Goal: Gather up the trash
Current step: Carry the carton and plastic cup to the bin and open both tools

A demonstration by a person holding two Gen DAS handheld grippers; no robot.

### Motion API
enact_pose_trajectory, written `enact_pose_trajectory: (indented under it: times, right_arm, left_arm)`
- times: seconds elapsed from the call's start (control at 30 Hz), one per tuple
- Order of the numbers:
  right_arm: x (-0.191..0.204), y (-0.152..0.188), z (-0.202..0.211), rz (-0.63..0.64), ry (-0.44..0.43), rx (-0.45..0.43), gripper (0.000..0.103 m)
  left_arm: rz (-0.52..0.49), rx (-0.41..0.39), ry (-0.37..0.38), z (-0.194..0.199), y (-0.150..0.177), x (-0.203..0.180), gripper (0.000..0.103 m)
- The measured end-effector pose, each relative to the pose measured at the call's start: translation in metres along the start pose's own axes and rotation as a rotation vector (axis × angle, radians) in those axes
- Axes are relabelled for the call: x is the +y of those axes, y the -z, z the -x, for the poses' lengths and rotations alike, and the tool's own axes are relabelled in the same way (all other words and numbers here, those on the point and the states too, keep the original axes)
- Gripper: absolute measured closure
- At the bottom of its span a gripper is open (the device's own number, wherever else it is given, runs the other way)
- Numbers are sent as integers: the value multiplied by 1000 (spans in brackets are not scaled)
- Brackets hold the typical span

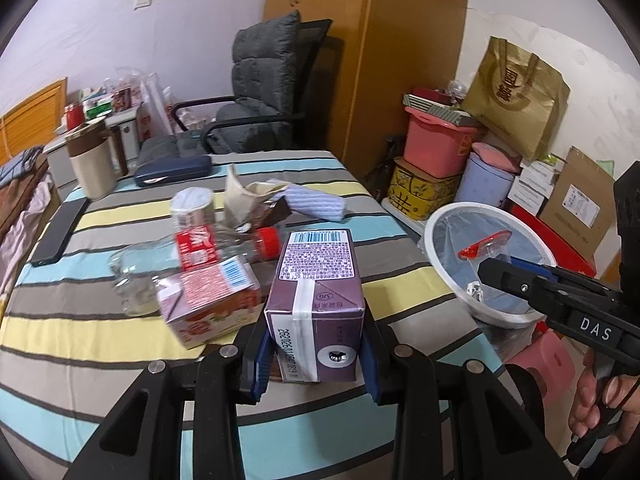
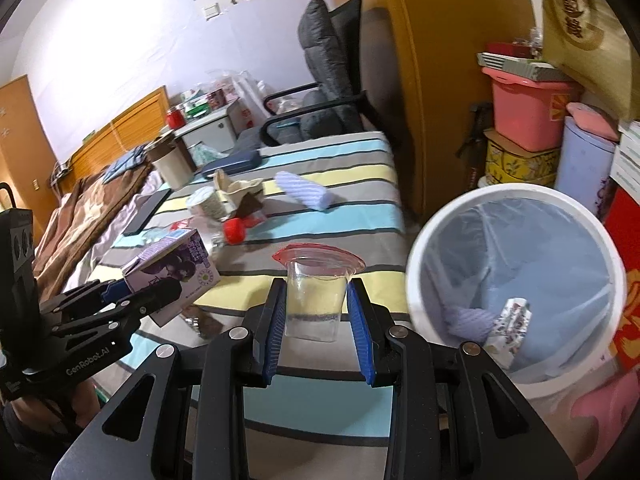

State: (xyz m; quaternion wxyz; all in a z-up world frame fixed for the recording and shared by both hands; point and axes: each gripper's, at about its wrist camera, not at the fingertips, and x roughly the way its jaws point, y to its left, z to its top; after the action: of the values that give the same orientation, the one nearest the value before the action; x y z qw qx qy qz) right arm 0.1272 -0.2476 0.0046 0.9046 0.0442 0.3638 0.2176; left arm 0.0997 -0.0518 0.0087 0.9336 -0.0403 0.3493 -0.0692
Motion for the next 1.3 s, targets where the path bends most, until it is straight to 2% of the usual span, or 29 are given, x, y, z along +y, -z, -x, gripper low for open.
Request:
enact_pose_trajectory:
  times: [0.73,1.3]
  right_arm:
    - [-77,5,29,-132,184,-35,69]
    - [-108,11,20,-163,279,33,69]
  left_arm:
    - [-153,34,195,-50,-36,-88,66]
    - [-201,109,311,-110,-45,-136,66]
